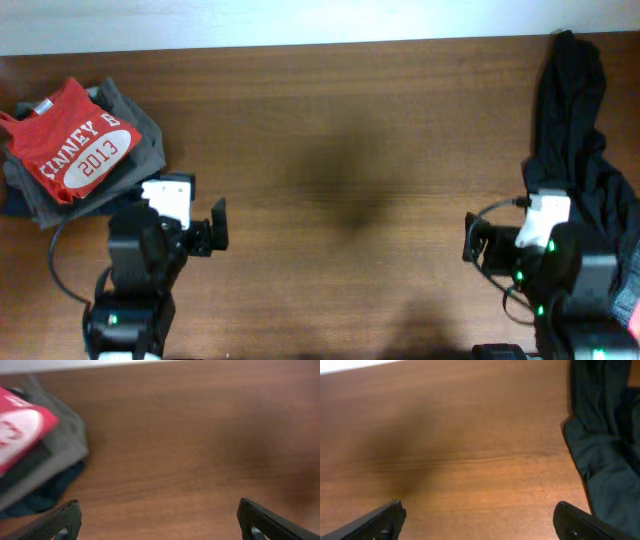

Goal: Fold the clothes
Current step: 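Reach the right gripper to the black pants and grasp them, then lift the black pants with the right gripper and drag them leftward, then grasp the red waistband with the left gripper and pull it left, then grasp the pant leg hem with the right gripper and stretch rightward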

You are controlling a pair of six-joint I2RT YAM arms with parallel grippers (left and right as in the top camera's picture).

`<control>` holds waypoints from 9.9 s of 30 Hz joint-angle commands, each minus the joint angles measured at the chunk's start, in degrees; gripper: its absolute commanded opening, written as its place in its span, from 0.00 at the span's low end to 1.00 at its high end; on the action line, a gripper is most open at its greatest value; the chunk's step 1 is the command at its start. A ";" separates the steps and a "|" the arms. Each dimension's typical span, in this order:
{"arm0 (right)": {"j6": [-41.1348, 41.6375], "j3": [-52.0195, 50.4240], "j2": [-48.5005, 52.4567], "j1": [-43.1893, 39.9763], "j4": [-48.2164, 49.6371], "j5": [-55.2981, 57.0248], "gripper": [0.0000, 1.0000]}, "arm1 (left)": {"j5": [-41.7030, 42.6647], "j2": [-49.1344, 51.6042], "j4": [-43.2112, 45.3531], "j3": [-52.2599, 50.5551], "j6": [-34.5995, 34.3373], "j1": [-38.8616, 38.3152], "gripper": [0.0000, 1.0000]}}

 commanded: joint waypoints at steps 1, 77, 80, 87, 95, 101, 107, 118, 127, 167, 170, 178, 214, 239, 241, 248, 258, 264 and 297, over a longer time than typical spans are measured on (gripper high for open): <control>2.12 1.97 4.39 0.28 -0.31 5.90 0.99 | 6.73 2.56 -0.20 1.62 -0.35 -0.22 0.99; 15.89 17.22 58.40 15.82 22.67 -15.45 0.08 | 4.76 2.97 7.39 1.62 -0.35 -0.22 0.99; 15.91 26.38 58.40 19.50 17.81 -8.57 0.31 | 4.83 2.97 8.07 1.62 -0.35 -0.22 0.99; 15.65 40.61 57.20 13.62 -5.14 4.96 0.36 | 10.71 2.97 7.19 1.62 -0.37 -0.24 0.99; 13.70 43.36 49.22 -1.64 -14.62 7.26 0.55 | 17.33 4.44 6.08 1.40 -1.60 -0.28 0.99; 10.10 43.36 44.28 -11.58 -18.97 7.02 0.61 | 21.27 11.89 2.14 1.40 -3.39 -0.28 0.99; 9.22 43.36 43.19 -14.64 -21.03 5.44 0.61 | 23.98 24.85 0.20 1.40 -3.39 -0.28 0.99; 9.22 43.32 43.19 -14.67 -21.24 5.27 0.61 | 34.49 45.00 6.03 1.40 -3.41 -3.56 0.99; 9.22 43.32 43.19 -14.64 -21.29 5.29 0.61 | 37.18 49.90 10.86 1.40 -3.41 -8.57 0.67; 9.18 42.93 43.89 -14.64 -21.84 5.29 0.62 | 14.08 51.32 -9.60 14.99 -9.38 2.56 0.99; 9.18 42.93 43.89 -14.64 -21.84 5.29 0.62 | 14.23 51.36 -4.74 12.35 -9.35 1.64 0.89; 9.18 42.93 43.91 -14.67 -21.88 5.31 0.62 | 14.23 53.33 -2.64 11.56 -9.40 -1.22 0.70; -1.81 33.88 59.84 -14.67 -10.08 -7.02 0.68 | -14.21 54.23 -15.34 11.67 -19.47 9.66 0.01; -2.80 33.16 80.19 -14.71 13.33 -5.14 0.56 | -12.28 54.25 -13.79 11.67 -19.45 9.64 0.01; -2.62 33.16 81.18 -14.71 13.35 -4.09 0.55 | -12.13 54.23 -13.68 11.67 -19.45 9.66 0.00; -2.58 33.11 82.49 -14.71 13.38 3.39 0.55 | -12.13 54.25 -13.51 11.67 -19.47 9.64 0.01; -2.16 33.05 82.49 -14.71 13.33 5.05 0.58 | -12.11 54.23 -13.11 11.67 -19.47 9.64 0.01; -2.19 32.68 82.49 -14.71 13.38 4.85 0.32 | -12.11 54.23 -13.11 11.67 -19.45 9.64 0.00; 15.30 32.41 67.52 -28.65 -10.97 18.32 0.05 | -11.43 54.23 -20.02 11.69 -19.45 9.66 0.01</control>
